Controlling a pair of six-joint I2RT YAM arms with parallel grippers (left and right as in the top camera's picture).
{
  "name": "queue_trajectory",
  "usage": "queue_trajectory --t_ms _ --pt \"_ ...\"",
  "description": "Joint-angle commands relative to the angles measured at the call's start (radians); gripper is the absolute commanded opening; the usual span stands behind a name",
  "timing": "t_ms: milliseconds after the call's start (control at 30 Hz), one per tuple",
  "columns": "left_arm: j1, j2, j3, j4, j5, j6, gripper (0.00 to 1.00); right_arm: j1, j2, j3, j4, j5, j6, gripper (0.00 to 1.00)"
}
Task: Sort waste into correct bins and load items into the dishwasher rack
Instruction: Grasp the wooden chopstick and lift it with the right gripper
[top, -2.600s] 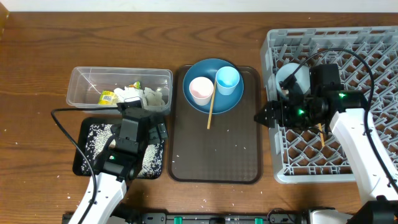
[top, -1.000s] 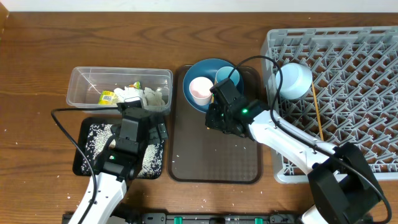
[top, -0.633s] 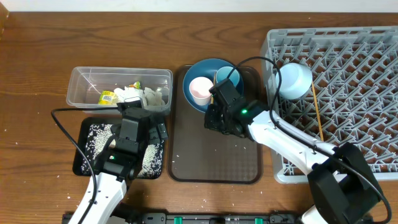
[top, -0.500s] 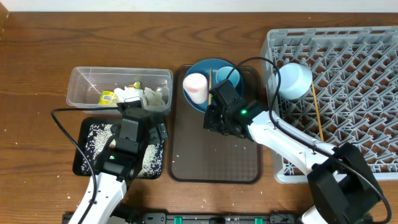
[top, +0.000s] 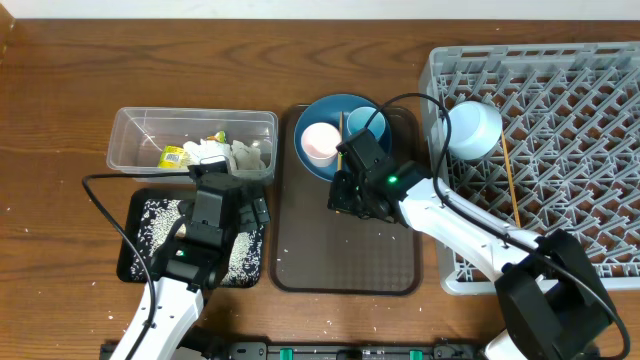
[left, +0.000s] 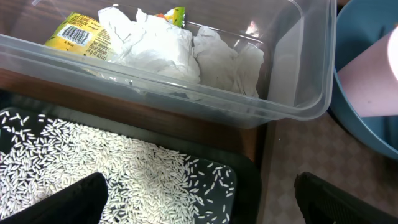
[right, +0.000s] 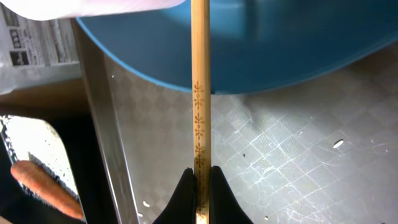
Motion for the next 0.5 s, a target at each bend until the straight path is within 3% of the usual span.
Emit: queue_trajectory --t_ms 0,467 --pt "0.004 0.003 0.013 -0.002 -0.023 0.006 0.98 -0.001 -0.067 0.000 -0.008 -0.016 -0.051 0.01" --pt "0.004 0.003 0.013 -0.002 -0.023 0.006 0.98 -0.074 -0.342 0.000 -0.183 -0.012 -0.178 0.01"
